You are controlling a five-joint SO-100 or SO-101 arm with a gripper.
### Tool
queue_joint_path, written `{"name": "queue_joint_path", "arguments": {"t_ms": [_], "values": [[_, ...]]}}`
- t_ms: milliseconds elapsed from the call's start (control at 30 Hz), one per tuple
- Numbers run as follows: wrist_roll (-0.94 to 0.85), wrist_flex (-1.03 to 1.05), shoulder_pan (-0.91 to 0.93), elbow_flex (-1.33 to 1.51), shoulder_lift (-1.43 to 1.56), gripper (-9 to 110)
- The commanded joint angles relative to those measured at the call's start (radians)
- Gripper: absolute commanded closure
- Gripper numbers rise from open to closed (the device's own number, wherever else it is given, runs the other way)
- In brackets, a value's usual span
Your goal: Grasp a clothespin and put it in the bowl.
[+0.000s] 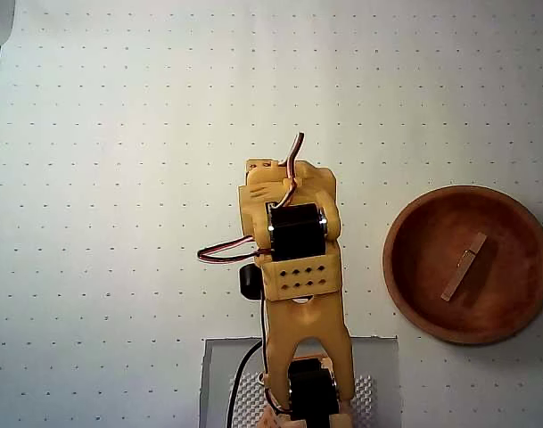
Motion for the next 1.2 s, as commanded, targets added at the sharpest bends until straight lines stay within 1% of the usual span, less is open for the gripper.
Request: {"name": "queue_joint_path", "arguments": {"t_ms": [0, 167, 333, 467, 700, 800, 867, 1167], "values": [[0.158, 0.011, -0.018, -0.054, 0.048, 104], [0.394, -0.008, 0.018, -0.064, 0.055, 105], [0.650, -0.192, 0.095, 0.011, 0.172, 105], [0.876, -0.379, 0.156, 0.178, 0.310, 105], [1.160, -0.644, 0.161, 0.634, 0.621, 105], [1.218, -0.723, 0.161, 0.808, 0.739, 105], [1.224, -0.761, 0.163, 0.919, 0.811, 105], [1.238, -0.838, 0.164, 1.229, 1.106, 105]]}}
